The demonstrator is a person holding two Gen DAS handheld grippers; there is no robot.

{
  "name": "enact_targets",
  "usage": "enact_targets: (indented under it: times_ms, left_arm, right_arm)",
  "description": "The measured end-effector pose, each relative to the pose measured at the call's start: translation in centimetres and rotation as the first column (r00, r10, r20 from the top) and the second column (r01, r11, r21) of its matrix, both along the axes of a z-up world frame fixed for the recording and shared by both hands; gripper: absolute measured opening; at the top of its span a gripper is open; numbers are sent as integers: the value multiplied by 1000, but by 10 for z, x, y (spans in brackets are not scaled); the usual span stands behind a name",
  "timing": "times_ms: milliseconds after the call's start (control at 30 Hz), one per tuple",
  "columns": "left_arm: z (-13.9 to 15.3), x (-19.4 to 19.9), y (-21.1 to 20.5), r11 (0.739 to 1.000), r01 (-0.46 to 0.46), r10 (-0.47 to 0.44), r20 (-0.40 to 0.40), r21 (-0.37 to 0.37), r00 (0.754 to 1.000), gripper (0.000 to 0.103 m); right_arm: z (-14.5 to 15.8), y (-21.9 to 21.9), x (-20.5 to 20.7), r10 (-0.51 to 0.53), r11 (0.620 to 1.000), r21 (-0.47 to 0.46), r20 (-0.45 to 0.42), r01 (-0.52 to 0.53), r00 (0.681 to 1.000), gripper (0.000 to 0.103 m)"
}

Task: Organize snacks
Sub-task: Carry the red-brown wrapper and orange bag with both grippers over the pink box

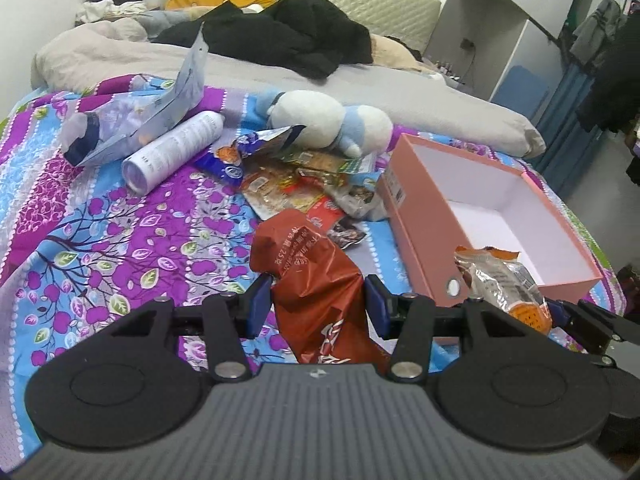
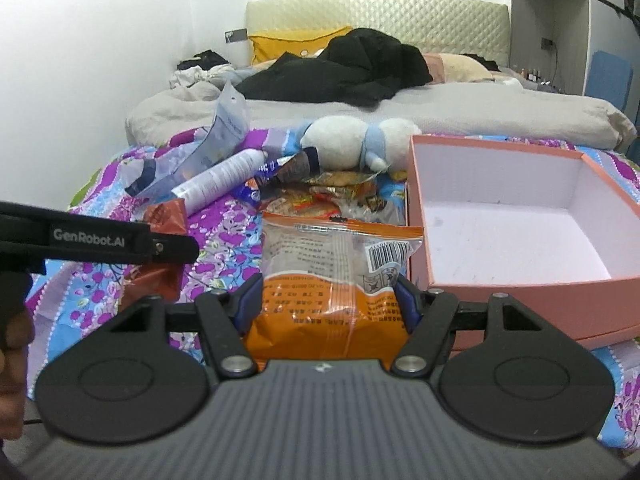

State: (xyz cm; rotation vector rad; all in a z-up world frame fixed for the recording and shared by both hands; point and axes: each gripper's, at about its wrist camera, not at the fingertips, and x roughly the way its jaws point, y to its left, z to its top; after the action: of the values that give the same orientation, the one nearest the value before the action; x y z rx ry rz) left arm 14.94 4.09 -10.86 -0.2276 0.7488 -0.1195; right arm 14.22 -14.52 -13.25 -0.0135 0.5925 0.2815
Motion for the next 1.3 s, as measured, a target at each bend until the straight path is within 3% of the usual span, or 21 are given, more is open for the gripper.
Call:
enact_targets:
  times_ms: [433,867,1300]
  left_arm:
    - [14,-3,-36,994,107,-107,27,-27,994,56]
    - [12,5,-100,966,251,-249,36,-60,968,56]
    - [19,38,-131,956,286,-284,35,-69,958,56]
  right_arm:
    - [15,-31,-17,-84,996,0,39,84,996,69]
    - [21,-81,-33,-208,978,-16,39,208,977,69]
    - [21,-103,-16,-231,973,-9,21,231,973,69]
